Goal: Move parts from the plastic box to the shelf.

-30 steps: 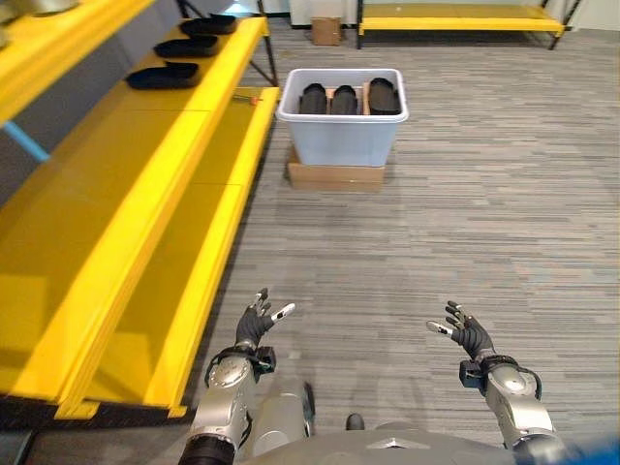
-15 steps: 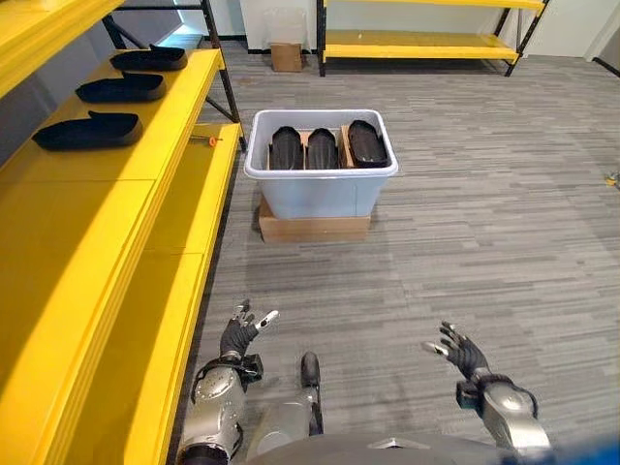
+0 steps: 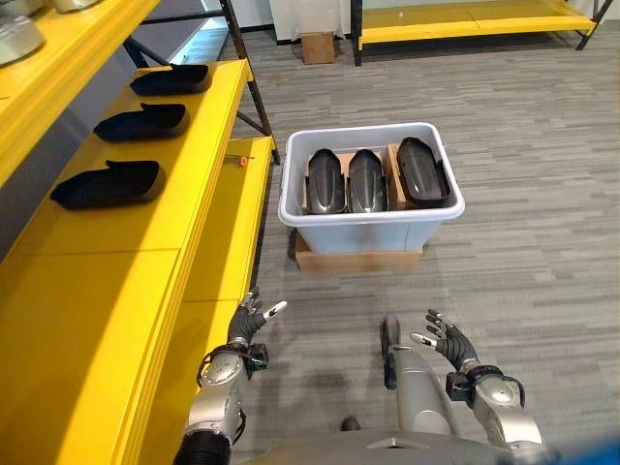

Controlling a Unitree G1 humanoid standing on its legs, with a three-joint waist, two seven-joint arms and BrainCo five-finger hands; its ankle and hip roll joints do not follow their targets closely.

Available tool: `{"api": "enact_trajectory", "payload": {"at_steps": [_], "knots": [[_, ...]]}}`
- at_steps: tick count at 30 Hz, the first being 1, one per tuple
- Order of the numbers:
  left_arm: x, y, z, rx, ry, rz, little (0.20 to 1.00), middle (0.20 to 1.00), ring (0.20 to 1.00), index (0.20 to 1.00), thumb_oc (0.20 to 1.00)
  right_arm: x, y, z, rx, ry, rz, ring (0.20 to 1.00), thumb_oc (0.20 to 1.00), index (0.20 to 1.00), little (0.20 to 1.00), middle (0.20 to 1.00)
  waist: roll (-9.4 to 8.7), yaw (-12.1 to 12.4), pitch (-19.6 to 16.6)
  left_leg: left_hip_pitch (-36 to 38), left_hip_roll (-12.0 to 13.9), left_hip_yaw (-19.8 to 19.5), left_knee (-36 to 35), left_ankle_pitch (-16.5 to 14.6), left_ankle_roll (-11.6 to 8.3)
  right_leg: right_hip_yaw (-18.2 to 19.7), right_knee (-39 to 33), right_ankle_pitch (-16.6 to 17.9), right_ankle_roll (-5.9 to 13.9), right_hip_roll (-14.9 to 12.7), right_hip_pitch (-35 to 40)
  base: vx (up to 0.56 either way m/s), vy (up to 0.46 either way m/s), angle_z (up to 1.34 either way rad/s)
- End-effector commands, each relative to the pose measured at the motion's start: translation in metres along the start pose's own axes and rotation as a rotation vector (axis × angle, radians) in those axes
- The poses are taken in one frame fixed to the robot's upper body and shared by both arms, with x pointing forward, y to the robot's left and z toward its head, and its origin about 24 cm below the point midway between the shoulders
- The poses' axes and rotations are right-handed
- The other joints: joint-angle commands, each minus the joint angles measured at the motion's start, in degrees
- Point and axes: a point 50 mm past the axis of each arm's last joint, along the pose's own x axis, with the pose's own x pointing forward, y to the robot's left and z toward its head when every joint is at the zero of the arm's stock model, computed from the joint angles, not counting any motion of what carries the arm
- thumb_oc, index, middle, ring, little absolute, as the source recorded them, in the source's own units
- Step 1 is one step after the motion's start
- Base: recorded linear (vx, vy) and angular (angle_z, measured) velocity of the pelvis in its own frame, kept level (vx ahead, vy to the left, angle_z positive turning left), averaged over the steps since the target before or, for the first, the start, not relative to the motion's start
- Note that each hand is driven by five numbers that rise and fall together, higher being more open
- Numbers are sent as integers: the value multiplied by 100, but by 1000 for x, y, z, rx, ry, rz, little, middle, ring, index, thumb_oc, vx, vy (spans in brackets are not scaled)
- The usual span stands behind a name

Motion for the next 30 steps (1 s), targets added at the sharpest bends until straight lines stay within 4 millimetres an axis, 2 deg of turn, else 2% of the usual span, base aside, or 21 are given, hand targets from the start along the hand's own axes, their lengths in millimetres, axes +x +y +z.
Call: {"api": "enact_trajectory", "payload": {"at_steps": [1, 3, 4, 7, 17, 18, 20, 21, 22, 23, 24, 26, 27, 28, 29, 30], "knots": [[-4, 2, 17, 28, -105, 1, 1000, 1000, 1000, 1000, 1000, 0, -10, 20, -7, -99, -18, 1000, 1000, 1000, 1000, 1000, -15, -32, -142, -621, 491, 94, 1, 366, -369, 162, -369, 1321, 384, -122, 1260, 251, -142, 45], [-4, -1, 13, 31, -93, -15, 1000, 1000, 1000, 1000, 1000, -1, -14, 16, -10, -81, -31, 1000, 1000, 1000, 1000, 1000, -120, -2, -281, -547, 491, 47, 59, 333, -421, 149, -556, 1441, 368, -130, 1598, 261, -216, 60], [-4, -7, 10, 21, -82, -34, 1000, 1000, 1000, 1000, 1000, -1, -17, 16, -14, -77, -40, 1000, 1000, 1000, 1000, 1000, -132, 49, -386, -519, 545, -8, 47, 362, -479, -25, -764, 1526, 367, -70, 1847, 250, -261, 64], [-5, -9, 9, 14, -83, -44, 1000, 1000, 1000, 1000, 1000, -2, -21, 18, -28, -86, -53, 1000, 1000, 1000, 1000, 1000, -140, 58, -448, -549, 590, -37, 81, 421, -532, -89, -931, 1557, 359, 5, 2001, 121, -148, 17], [-6, -13, -1, 6, -46, -59, 1000, 1000, 1000, 1000, 1000, -7, -32, 11, -42, -55, -81, 1000, 1000, 1000, 1000, 1000, -179, 33, -625, -566, 938, 49, 719, 505, -784, -99, -997, 1077, 167, 377, 2460, 102, -170, -10], [-6, -14, 0, 0, -49, -62, 1000, 1000, 1000, 1000, 1000, -7, -33, 11, -45, -56, -82, 1000, 1000, 1000, 1000, 1000, -190, 31, -612, -635, 959, 30, 958, 555, -805, -71, -997, 1042, 131, 405, 2522, 43, -169, -20], [-7, -14, 0, -15, -50, -60, 1000, 1000, 1000, 1000, 1000, -7, -33, 13, -51, -63, -76, 1000, 1000, 1000, 1000, 1000, -295, 55, -531, -1105, 969, -24, 2143, 861, -866, 38, -997, 959, -21, 442, 2718, 12, -206, -19], [-7, -13, 0, -25, -50, -55, 1000, 1000, 1000, 1000, 1000, -8, -34, 14, -57, -65, -76, 1000, 1000, 1000, 1000, 1000, -397, 115, -414, -1633, 868, -105, 3280, 1123, -892, 78, -997, 939, -107, 411, 2858, -34, -192, -12], [-7, -11, 0, -25, -46, -51, 1000, 1000, 1000, 1000, 1000, -7, -35, 15, -61, -65, -78, 1000, 1000, 1000, 1000, 1000, -470, 185, -320, -1911, 773, -130, 3777, 1173, -884, 106, -997, 947, -153, 397, 2925, -38, -178, -4], [-8, -11, -2, -25, -39, -50, 1000, 1000, 1000, 1000, 1000, -7, -35, 17, -66, -68, -79, 1000, 1000, 1000, 1000, 1000, -519, 218, -292, -2080, 793, -52, 4019, 1136, -844, 119, -997, 938, -179, 392, 2964, -30, -107, -2], [-8, -11, -2, -34, -39, -51, 1000, 1000, 1000, 1000, 1000, -7, -35, 16, -64, -64, -82, 1000, 1000, 1000, 1000, 1000, -544, 247, -269, -2265, 853, 72, 3954, 1080, -796, 123, -997, 917, -188, 375, 3000, -12, -64, -7], [-7, -11, -2, -39, -36, -51, 1000, 1000, 1000, 1000, 1000, -6, -35, 18, -63, -73, -89, 1000, 1000, 1000, 1000, 1000, -567, 304, -255, -2424, 912, 293, 3119, 859, -687, 120, -997, 895, -144, 325, 3053, 32, 20, -17], [-6, -7, 1, -21, -44, -48, 1000, 1000, 1000, 1000, 1000, -4, -33, 19, -56, -77, -88, 1000, 1000, 1000, 1000, 1000, -572, 336, -241, -2410, 950, 297, 2044, 844, -601, 177, -997, 870, -54, 336, 3072, 102, 101, -15], [-6, -5, 1, -13, -44, -36, 1000, 1000, 1000, 1000, 1000, -7, -38, 18, -57, -77, -106, 1000, 1000, 1000, 1000, 1000, -523, 304, -227, -2365, 1043, 236, 1322, 975, -647, 215, -997, 820, 29, 347, 3088, 91, 100, -20], [-6, -4, 4, -12, -56, -33, 1000, 1000, 1000, 1000, 1000, -6, -36, 19, -56, -78, -104, 1000, 1000, 1000, 1000, 1000, -528, 316, -247, -2377, 955, 133, 1559, 925, -669, 247, -997, 807, 10, 347, 3076, 103, 140, -27], [-5, -4, 4, 0, -52, -40, 1000, 1000, 1000, 1000, 1000, -4, -32, 17, -46, -71, -88, 1000, 1000, 1000, 1000, 1000, -454, 292, -351, -1862, 923, 144, 778, 834, -630, 333, -997, 829, 84, 393, 3022, 75, 137, -42]]}}
